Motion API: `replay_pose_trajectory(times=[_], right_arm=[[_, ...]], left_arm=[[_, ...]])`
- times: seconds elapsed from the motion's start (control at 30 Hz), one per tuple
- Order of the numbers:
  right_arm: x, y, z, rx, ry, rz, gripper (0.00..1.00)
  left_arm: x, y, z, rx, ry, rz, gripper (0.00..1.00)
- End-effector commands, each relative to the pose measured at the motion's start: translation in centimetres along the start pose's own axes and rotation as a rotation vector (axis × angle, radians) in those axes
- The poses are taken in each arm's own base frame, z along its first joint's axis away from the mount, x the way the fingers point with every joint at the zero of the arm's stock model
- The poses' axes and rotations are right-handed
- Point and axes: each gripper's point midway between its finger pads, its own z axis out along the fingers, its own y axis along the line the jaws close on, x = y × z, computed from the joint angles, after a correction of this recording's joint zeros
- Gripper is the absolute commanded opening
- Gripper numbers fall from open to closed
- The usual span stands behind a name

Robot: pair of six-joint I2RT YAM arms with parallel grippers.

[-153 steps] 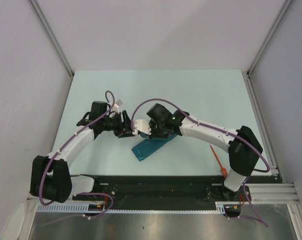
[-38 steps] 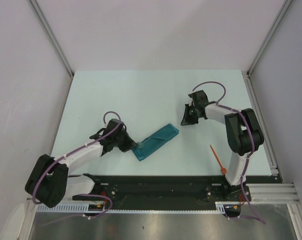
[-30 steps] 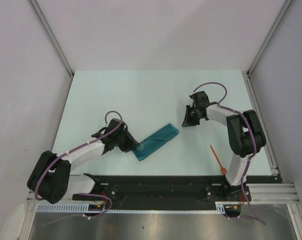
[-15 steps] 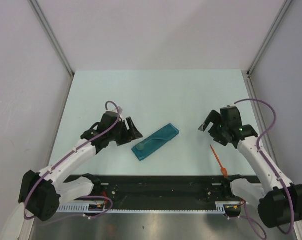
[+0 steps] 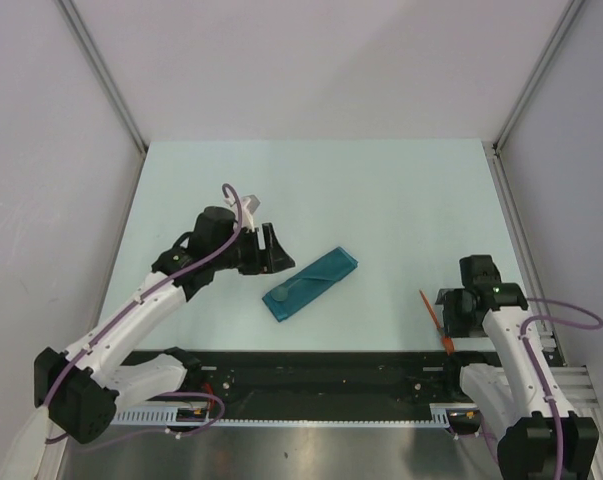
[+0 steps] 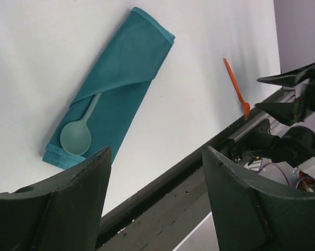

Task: Fold the napkin into a case and place the utensils inside
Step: Pick up the fork from the corner of the board.

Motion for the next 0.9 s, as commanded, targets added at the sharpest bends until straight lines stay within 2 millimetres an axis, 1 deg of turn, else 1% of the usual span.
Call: replay_pose_trajectory(times=[0.0,0.03,0.07,0.1,0.17,0.2,0.23,0.27,0.33,0.4,0.43,0.47,0.5,0.53,0.57,0.6,0.67,0.7,0.73,0.77,0.8,0.83,0.87], right_arm=[[-0.6,-1.9,1.4,0.107,-0.048,0.272,0.62],[-0.5,-1.7,1.3,0.110,-0.044,0.309,0.60],[-0.8,-1.8,1.3,0.122,-0.060,0.314,0.60],[-1.6,-1.6,1.3,0.119,-0.102,0.323,0.60],[-2.0,-1.9,1.6,0.137,-0.131,0.343,0.61],[-1.7,-2.2,2.0,0.159,-0.122,0.353,0.62],[-1.6,-1.9,2.4,0.148,-0.114,0.362,0.63],[-1.4,-2.3,2.9,0.164,-0.110,0.374,0.63],[-1.6,-2.4,3.7,0.175,-0.129,0.385,0.63],[-1.4,-2.6,4.5,0.198,-0.124,0.395,0.63],[-1.4,-2.1,4.8,0.185,-0.123,0.400,0.63],[-1.5,-2.1,4.9,0.190,-0.133,0.401,0.63],[-2.0,-2.0,5.1,0.200,-0.160,0.391,0.63],[-2.5,-1.9,5.3,0.206,-0.170,0.416,0.62],[-2.6,-2.0,5.6,0.220,-0.170,0.424,0.61],[-2.5,-1.5,6.0,0.205,-0.160,0.408,0.57],[-2.3,-1.8,6.8,0.250,-0.161,0.385,0.48],[-2.4,-1.4,7.1,0.249,-0.157,0.369,0.44],[-2.2,-1.8,7.8,0.300,-0.155,0.344,0.43],[-2.3,-1.6,8.1,0.311,-0.150,0.331,0.42],[-2.4,-0.9,8.2,0.318,-0.142,0.289,0.41],[-2.3,-1.2,8.8,0.360,-0.137,0.256,0.37],[-2.1,-0.4,9.3,0.349,-0.124,0.222,0.20]], left_arm=[[-2.0,-3.4,-1.8,0.109,-0.041,0.112,0.75],[-1.8,-3.4,-1.9,0.100,-0.031,0.122,0.75],[-2.1,-3.6,-2.0,0.099,-0.036,0.133,0.75],[-1.8,-3.8,-1.7,0.099,-0.018,0.145,0.75],[-1.5,-4.1,-1.5,0.104,-0.005,0.154,0.75],[-1.1,-4.5,-1.1,0.112,0.013,0.160,0.75],[-0.9,-4.5,-0.9,0.113,0.024,0.160,0.75],[-0.8,-4.8,-0.8,0.117,0.032,0.162,0.75],[-0.4,-4.9,-0.4,0.117,0.050,0.161,0.75],[-0.9,-5.1,-0.4,0.113,0.044,0.172,0.75],[-0.8,-4.9,-0.2,0.100,0.055,0.171,0.75],[-1.3,-5.1,-0.3,0.095,0.042,0.179,0.75],[-1.4,-5.0,-0.3,0.088,0.044,0.180,0.75],[-1.4,-5.0,-0.1,0.083,0.050,0.180,0.75],[-1.8,-5.2,-0.1,0.082,0.043,0.181,0.75],[-1.8,-5.1,0.0,0.081,0.045,0.180,0.75],[-2.0,-5.2,0.2,0.078,0.047,0.172,0.75],[-2.1,-5.2,0.3,0.077,0.043,0.171,0.75],[-2.2,-5.2,0.4,0.075,0.041,0.171,0.75],[-2.2,-5.2,0.4,0.069,0.042,0.170,0.75],[-2.3,-5.0,0.5,0.062,0.041,0.169,0.75],[-2.4,-5.1,0.5,0.060,0.038,0.169,0.75],[-2.5,-5.1,0.6,0.059,0.039,0.169,0.75]])
